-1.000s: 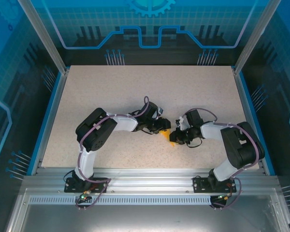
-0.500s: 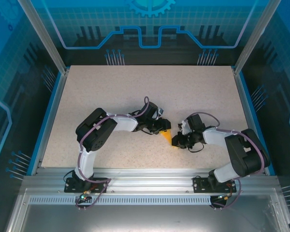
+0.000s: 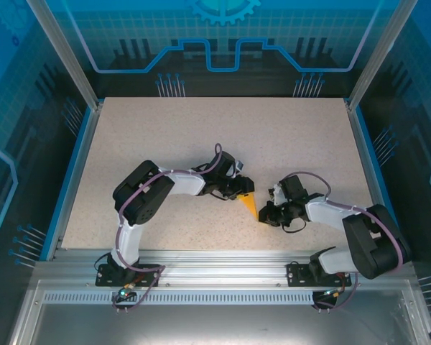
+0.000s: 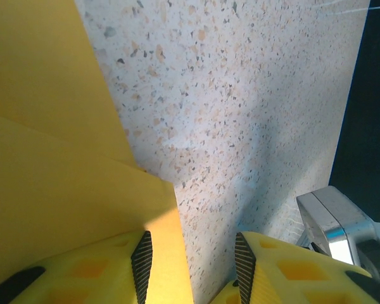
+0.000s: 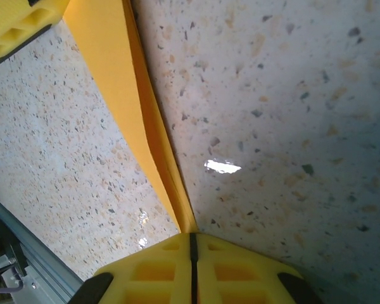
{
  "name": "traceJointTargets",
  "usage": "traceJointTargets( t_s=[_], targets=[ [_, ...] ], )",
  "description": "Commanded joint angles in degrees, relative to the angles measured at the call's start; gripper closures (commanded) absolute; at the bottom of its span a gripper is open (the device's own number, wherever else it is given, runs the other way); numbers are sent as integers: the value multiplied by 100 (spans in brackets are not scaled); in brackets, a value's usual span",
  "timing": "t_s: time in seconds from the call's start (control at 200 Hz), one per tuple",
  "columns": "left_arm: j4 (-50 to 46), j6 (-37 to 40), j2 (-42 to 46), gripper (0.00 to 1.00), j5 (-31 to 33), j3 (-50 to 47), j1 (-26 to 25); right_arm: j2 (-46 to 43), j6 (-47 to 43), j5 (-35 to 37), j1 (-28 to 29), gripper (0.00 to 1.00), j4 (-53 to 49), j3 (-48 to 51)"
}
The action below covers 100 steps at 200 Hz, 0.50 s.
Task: Fold a paper plane with a square sheet of paper (pick it up from the middle)
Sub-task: Fold the wing for the fifth time at the center of the table.
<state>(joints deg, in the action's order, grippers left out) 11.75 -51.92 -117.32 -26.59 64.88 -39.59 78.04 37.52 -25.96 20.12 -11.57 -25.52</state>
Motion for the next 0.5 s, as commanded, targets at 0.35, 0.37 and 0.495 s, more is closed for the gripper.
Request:
traceJointTargets(
  t_s=[0.35, 0.37, 0.495],
  targets=[
    [-182, 147, -177, 57, 0, 130, 33, 70, -59, -491, 88, 87, 19, -950],
    [-184, 153, -174, 57, -2, 131, 31, 185, -68, -486, 89, 87, 65, -978],
    [-174, 145, -172, 56, 3, 128, 31, 825, -72, -457, 89, 87, 352, -1053]
  ],
)
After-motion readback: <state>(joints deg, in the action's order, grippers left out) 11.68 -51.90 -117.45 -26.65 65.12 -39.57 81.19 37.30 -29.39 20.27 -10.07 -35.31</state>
